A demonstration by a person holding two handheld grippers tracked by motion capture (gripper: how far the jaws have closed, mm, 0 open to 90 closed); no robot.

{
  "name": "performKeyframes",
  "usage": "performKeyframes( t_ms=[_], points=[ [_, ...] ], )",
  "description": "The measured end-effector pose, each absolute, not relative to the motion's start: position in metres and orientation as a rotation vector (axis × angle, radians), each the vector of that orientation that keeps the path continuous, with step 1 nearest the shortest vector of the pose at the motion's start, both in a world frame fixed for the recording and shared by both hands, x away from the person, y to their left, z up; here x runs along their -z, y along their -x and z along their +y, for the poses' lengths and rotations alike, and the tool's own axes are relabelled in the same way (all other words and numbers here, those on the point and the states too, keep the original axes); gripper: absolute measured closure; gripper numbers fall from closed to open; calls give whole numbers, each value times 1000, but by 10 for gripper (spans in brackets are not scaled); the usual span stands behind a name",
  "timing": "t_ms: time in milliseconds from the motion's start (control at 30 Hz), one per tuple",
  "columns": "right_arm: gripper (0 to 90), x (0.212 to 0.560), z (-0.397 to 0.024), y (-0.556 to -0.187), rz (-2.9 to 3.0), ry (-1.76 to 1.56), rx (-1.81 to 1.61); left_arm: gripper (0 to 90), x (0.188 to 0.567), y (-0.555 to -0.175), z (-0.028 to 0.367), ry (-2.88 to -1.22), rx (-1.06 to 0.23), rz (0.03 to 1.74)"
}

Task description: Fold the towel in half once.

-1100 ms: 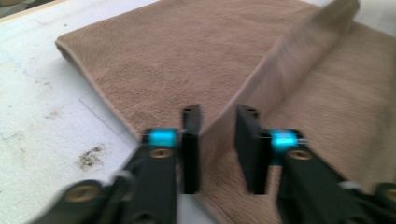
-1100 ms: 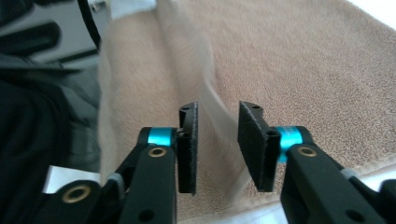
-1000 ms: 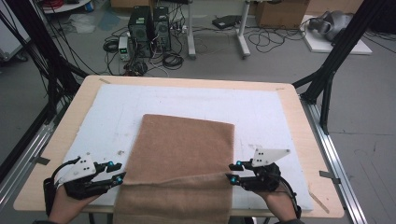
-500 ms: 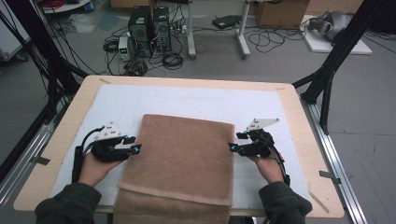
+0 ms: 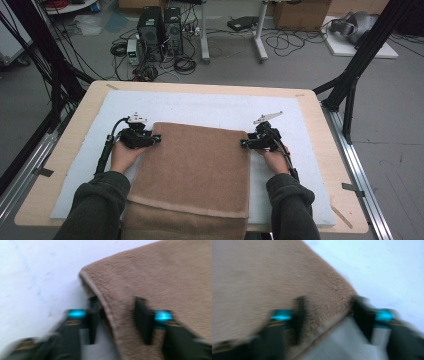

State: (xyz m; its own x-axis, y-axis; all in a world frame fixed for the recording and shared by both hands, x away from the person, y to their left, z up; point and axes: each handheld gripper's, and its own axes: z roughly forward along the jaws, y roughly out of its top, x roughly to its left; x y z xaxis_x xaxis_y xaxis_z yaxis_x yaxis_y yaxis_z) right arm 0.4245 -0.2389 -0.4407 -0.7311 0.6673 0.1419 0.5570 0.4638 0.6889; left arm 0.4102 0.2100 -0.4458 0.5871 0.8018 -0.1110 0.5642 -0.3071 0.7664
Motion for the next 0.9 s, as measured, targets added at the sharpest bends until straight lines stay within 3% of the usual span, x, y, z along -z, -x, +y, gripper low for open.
performKeyframes(
  t_ms=[33, 100, 300, 500, 667, 767, 900],
  points=[
    [775, 441, -237, -425, 2597, -1050, -1156, 802, 445, -410, 208, -2009, -383, 1087],
    [807, 438, -233, -426, 2610, -996, -1112, 833, 444, -410, 205, -2009, -405, 1097],
    [817, 404, -232, -448, 2493, -991, -1006, 842, 417, -418, 197, -1906, -437, 1088],
    [810, 357, -233, -477, 2410, -945, -1020, 840, 374, -437, 195, -1841, -551, 1067],
    [505, 359, -240, -485, 2398, -1051, -1115, 633, 379, -447, 205, -1884, -488, 1100],
    [438, 367, -240, -481, 2480, -1092, -1079, 585, 384, -440, 210, -1919, -481, 1072],
    [438, 370, -242, -460, 2443, -1031, -1158, 540, 390, -423, 217, -1955, -484, 1038]
  ],
)
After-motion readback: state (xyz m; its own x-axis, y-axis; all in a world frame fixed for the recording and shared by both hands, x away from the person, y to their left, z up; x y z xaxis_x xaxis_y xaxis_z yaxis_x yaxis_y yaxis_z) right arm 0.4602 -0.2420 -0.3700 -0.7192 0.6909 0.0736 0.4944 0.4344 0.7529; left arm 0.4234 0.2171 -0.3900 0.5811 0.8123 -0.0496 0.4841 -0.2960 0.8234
